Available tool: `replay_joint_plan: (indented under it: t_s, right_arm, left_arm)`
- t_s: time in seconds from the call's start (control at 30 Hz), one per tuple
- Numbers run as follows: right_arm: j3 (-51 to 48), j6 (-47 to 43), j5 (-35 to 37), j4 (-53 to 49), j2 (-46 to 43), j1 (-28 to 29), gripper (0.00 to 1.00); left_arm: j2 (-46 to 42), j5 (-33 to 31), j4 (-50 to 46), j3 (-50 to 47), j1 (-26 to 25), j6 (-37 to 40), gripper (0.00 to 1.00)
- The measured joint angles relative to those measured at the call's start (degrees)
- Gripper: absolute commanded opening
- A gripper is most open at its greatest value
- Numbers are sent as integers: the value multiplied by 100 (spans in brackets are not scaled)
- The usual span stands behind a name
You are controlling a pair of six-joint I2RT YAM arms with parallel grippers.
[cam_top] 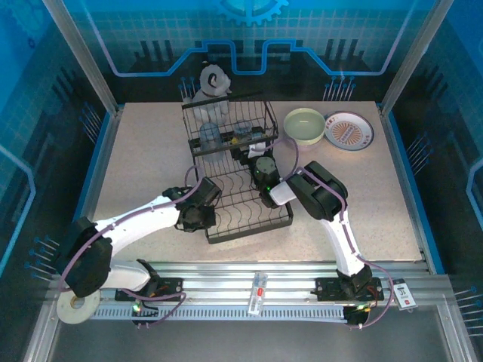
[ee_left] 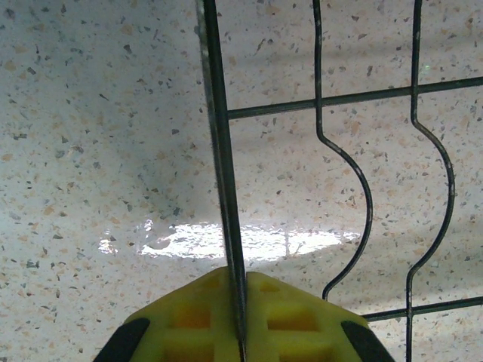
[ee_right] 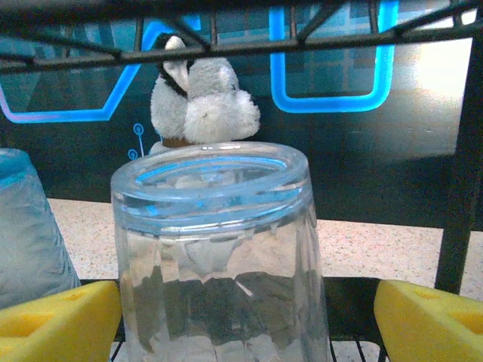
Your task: Unload the mixed dishes from the dish rack
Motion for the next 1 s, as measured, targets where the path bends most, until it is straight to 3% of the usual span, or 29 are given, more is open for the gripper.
replay_joint_plan:
  t_s: [0.57,1.0]
  right_arm:
    - [695,-59,-179,-146,623,-125,88]
    - [820,7,-109,-79,708,-162,71]
  left_arm:
    - [96,59,-221,127,0,-11,0]
    - [160,103,-321,160,-4,79,0]
